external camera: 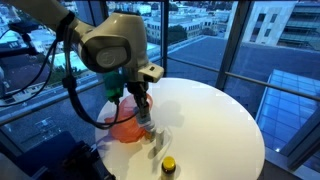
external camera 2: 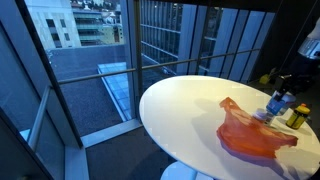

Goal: Remove the blue bottle from the plastic bag and place it on the table

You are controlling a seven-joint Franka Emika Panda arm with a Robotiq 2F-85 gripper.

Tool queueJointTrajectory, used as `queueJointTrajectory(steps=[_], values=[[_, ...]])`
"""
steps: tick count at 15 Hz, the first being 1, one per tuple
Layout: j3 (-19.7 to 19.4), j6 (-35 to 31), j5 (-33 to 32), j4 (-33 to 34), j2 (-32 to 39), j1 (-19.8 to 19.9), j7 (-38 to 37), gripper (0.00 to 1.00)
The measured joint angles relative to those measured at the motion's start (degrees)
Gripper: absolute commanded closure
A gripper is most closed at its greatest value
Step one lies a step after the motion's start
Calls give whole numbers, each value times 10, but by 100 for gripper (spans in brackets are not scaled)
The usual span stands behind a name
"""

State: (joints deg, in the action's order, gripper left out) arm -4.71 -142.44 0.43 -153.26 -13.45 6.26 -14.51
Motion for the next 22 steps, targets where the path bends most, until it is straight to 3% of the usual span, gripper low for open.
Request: queueJointTrajectory(steps=[9,18,20,21,22], values=[[-30,-9,14,-40,19,14,28,78],[-38,-107,14,-53,99,15,68,78],[-39,-119,14,-53,117,15,76,64],[-40,-124,15,-53,125,15,81,40],[-40,-127,15,-53,131,15,83,27]])
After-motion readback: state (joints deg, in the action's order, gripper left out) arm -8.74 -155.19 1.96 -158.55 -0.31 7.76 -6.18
